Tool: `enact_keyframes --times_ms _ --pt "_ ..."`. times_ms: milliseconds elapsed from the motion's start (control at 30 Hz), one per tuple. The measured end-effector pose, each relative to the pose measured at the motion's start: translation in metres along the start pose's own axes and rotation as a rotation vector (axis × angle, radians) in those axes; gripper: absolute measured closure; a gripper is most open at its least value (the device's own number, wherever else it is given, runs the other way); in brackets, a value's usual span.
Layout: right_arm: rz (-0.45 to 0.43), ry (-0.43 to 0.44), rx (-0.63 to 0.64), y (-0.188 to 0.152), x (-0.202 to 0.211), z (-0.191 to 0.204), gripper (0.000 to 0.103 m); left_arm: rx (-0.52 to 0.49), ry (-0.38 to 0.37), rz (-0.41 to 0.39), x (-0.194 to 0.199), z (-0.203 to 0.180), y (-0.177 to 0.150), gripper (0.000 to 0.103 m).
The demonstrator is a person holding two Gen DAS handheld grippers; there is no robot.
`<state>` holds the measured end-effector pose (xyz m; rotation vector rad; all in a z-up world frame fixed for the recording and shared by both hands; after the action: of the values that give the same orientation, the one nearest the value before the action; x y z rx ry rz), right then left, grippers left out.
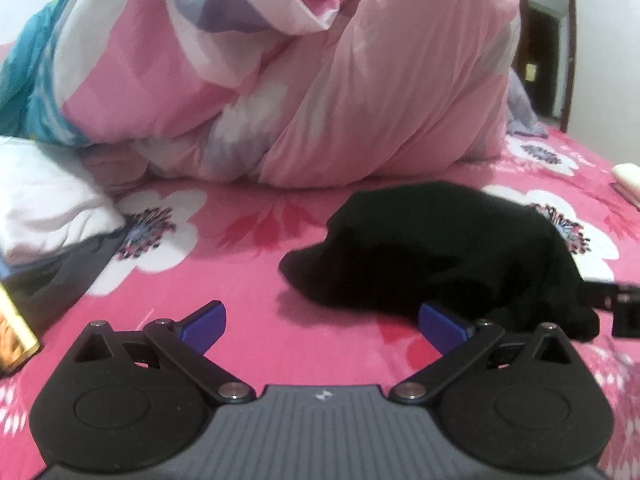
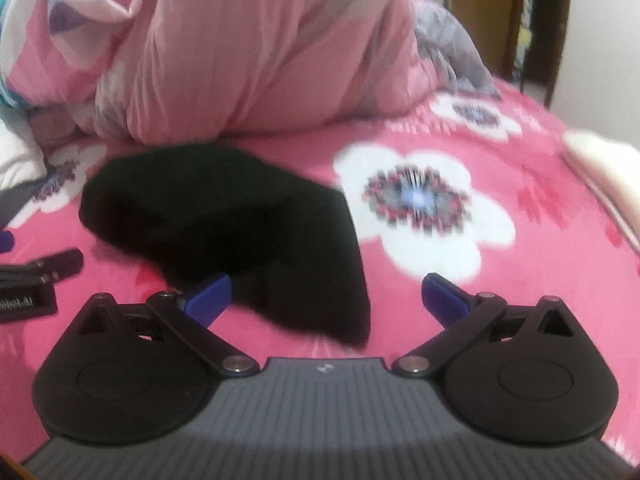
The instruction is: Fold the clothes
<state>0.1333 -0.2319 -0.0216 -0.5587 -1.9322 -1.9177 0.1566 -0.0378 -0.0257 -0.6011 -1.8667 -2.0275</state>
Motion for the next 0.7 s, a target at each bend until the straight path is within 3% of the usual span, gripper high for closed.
enact_keyframes --times_ms 167,367,500,567,633,700 --pt "-0.035 0.061 0.009 0.034 -0.035 0.002 0.002 0.013 -0.06 -0.039 -0.028 -0.002 0.017 0.001" --pt "-0.017 0.144 0.011 0.064 -0.103 0.017 0.018 0.05 -0.122 0.014 -0.08 -0.004 0.025 0.024" --pt "0.045 0.199 0.025 0.065 -0.143 0.033 0.04 0.051 -0.149 0.045 -0.102 -0.011 0.021 0.052" --pt "0.06 0.222 0.029 0.061 -0.151 0.039 0.06 0.062 -0.161 0.045 -0.103 -0.013 0.018 0.064" --pt "0.07 0.244 0.027 0.059 -0.156 0.045 0.091 0.058 -0.166 0.034 -0.097 -0.015 0.016 0.076" --pt "0.043 0.248 0.011 0.062 -0.145 0.045 0.098 0.048 -0.171 0.02 -0.086 -0.015 0.017 0.081"
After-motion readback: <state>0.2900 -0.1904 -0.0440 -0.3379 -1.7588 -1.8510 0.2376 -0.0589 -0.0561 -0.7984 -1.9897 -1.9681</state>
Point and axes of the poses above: each gripper's, at about its wrist camera, not at the fingertips, and x roughly against the way its jaws point, z to its left, y to its top, the point moved 8 cm from there along -x, roughly the way its jaws point, and after that the axes turned 5 degrees about -z, right-handed, at the moved point
